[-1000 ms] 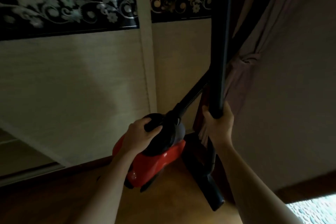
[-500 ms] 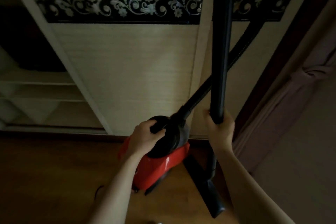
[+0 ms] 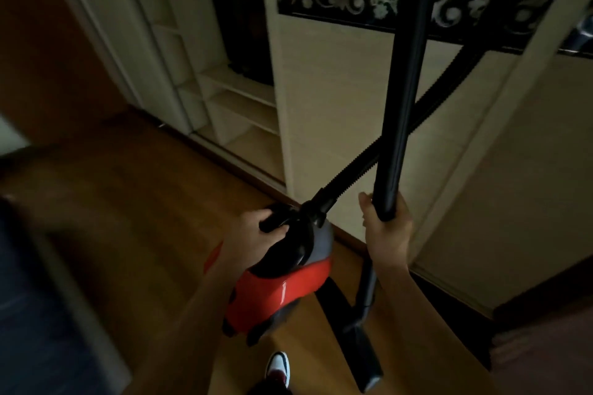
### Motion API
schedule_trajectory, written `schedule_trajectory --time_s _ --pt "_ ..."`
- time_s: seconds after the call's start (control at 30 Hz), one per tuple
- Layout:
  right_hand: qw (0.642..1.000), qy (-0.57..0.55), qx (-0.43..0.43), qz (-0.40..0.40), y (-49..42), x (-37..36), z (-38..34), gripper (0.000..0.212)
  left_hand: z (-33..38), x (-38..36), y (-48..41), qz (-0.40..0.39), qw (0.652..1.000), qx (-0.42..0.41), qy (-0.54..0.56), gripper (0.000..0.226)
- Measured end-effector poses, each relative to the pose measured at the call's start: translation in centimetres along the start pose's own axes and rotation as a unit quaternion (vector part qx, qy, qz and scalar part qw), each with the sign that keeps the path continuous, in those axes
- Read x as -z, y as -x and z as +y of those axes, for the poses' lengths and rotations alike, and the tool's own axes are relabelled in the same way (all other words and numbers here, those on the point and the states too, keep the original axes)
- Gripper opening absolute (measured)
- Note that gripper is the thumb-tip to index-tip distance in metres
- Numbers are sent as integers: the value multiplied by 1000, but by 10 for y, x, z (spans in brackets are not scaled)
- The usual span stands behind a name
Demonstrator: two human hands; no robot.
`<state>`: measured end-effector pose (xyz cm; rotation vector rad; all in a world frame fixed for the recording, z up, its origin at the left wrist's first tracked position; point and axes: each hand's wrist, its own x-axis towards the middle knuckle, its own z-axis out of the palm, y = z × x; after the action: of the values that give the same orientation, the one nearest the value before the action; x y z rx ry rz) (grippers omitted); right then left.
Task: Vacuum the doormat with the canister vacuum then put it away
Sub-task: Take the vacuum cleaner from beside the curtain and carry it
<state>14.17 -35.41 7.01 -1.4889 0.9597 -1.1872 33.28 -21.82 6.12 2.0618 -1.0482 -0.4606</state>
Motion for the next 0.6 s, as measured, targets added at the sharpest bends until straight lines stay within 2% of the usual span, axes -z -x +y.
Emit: schedule_trajectory --time_s 0.2,0.3,0.43,0.6 --pt "994 -25 22 -107 12 -57 -15 19 -29 43 33 85 994 64 -18 35" --pt "988 -42 8 -149 13 -91 -18 21 -44 69 41 118 989 85 0 21" --pt "980 -54 -7 -191 7 -145 -13 21 -70 96 37 161 981 104 17 28" --pt "970 -63 -4 -235 -13 -223 -3 21 -114 133 4 198 969 147 12 24"
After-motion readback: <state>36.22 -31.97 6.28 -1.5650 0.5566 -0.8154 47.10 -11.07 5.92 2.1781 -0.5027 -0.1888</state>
